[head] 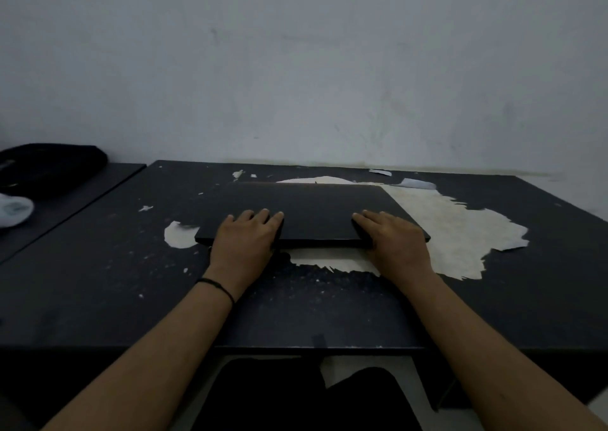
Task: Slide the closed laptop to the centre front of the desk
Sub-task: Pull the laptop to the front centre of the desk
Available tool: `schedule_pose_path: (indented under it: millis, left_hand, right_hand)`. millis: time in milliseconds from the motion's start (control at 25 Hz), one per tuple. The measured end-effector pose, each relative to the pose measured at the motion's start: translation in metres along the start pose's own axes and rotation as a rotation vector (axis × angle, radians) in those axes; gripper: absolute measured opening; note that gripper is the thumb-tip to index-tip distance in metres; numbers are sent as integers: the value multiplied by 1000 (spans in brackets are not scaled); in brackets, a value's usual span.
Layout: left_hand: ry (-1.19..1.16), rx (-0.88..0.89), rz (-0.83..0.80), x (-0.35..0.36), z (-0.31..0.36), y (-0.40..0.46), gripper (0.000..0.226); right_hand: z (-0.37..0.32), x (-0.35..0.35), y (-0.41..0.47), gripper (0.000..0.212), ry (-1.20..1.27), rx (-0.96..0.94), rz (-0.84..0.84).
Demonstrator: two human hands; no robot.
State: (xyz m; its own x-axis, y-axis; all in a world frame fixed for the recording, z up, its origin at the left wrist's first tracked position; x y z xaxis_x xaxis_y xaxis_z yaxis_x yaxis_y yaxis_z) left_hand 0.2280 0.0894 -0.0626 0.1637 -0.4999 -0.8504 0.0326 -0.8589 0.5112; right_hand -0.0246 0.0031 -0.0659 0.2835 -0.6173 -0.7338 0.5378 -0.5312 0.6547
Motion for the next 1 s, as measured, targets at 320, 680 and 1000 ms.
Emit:
schedule_pose_path:
  millis: [320, 680, 1000]
  left_hand:
    - [47, 67, 4, -4, -2, -2, 96]
    - [-182, -89, -41, 0, -10, -9, 96]
    - [-227, -464, -2, 7, -21, -15, 70]
  right_hand:
    - [9, -18, -12, 87, 203, 187, -122]
    - [8, -16, -14, 88, 218, 192, -141]
    - [14, -4, -14, 60, 316, 430, -56]
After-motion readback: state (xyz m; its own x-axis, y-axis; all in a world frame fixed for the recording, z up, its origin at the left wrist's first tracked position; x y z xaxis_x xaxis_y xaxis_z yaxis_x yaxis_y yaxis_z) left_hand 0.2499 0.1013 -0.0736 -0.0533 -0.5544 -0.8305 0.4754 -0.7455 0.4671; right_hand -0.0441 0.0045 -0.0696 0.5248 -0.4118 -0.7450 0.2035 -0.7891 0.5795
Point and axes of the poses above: each hand's wrist, its own y-axis towards the middle knuckle, its own x-axis out of the palm, z = x × y, the point moved 2 cm from there along y, towards the middle knuckle, and after that the axes turned 3 degrees about -x, right-handed, at the moved point
